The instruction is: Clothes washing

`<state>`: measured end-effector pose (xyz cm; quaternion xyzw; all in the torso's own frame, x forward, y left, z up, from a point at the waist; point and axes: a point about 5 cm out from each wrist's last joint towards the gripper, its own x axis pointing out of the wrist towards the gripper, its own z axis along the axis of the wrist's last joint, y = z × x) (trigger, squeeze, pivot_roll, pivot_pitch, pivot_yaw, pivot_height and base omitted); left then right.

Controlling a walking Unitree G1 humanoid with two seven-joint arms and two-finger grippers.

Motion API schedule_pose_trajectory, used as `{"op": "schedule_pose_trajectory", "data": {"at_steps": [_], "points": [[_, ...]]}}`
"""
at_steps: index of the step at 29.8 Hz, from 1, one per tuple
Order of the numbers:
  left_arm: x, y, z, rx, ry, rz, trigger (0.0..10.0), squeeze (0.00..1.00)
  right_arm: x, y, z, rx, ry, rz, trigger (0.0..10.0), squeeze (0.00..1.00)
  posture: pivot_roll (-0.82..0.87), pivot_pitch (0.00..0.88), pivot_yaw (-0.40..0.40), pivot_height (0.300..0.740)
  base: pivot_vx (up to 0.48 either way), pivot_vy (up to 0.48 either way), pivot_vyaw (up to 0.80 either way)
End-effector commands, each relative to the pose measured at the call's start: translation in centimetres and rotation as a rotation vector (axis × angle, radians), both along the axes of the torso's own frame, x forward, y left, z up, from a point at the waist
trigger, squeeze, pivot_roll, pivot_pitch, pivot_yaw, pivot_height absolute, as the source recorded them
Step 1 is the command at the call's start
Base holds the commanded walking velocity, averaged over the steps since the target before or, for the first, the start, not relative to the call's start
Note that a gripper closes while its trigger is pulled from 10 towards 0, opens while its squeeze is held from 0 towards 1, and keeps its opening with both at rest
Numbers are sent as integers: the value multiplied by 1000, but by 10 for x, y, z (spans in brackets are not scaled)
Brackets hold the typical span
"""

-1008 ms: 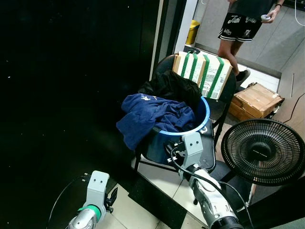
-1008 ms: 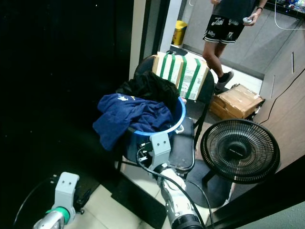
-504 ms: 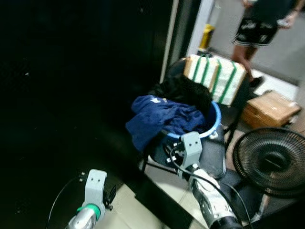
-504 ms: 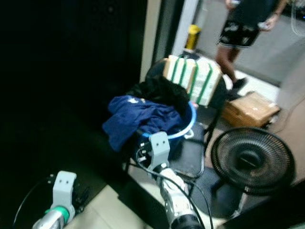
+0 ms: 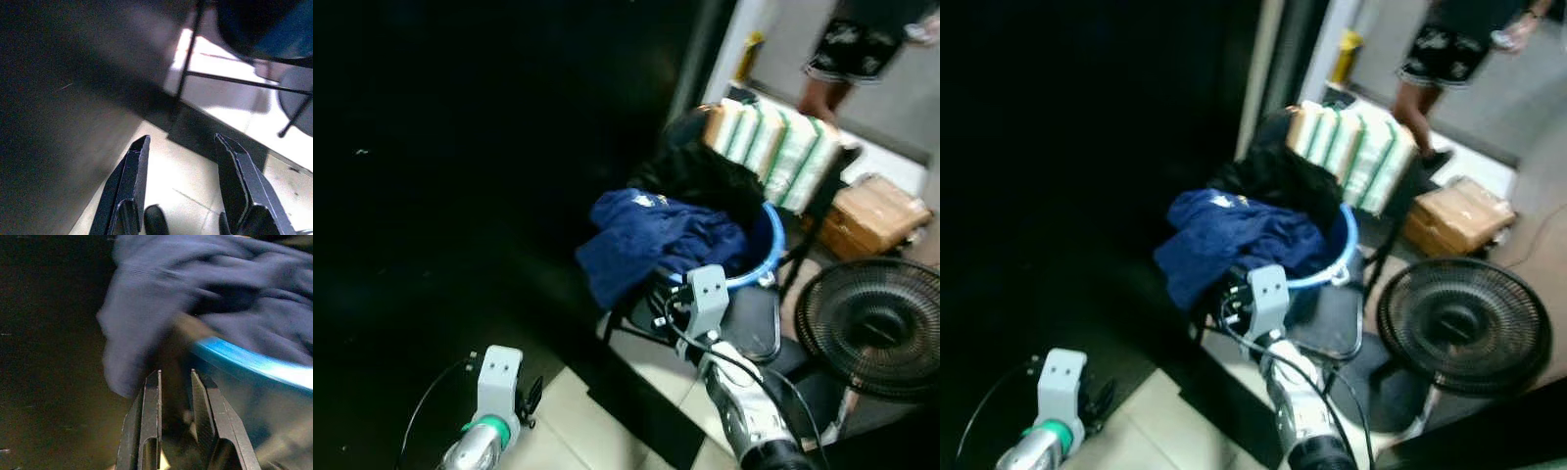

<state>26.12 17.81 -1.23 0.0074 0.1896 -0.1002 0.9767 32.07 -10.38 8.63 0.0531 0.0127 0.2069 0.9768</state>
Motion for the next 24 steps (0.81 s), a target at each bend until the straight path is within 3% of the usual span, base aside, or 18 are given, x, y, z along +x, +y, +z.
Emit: {"op": "schedule_pose_trajectory", "data": {"at_steps": [1,19,24], "points": [[-6,-4,-6,-15,25,-8,10000,0,-3,-2,-7,-5,27,-8,10000,0,73,56,-60,740,0,0,0],[-4,-6,-4,-24,20,-23,10000,0,-4,0,-7,6,24,1,10000,0,72,55,-57,740,0,0,0],[-4,-6,-5,-33,21,-23,10000,0,-5,1,-7,6,25,1,10000,0,73,57,-58,740,270,0,0]]}}
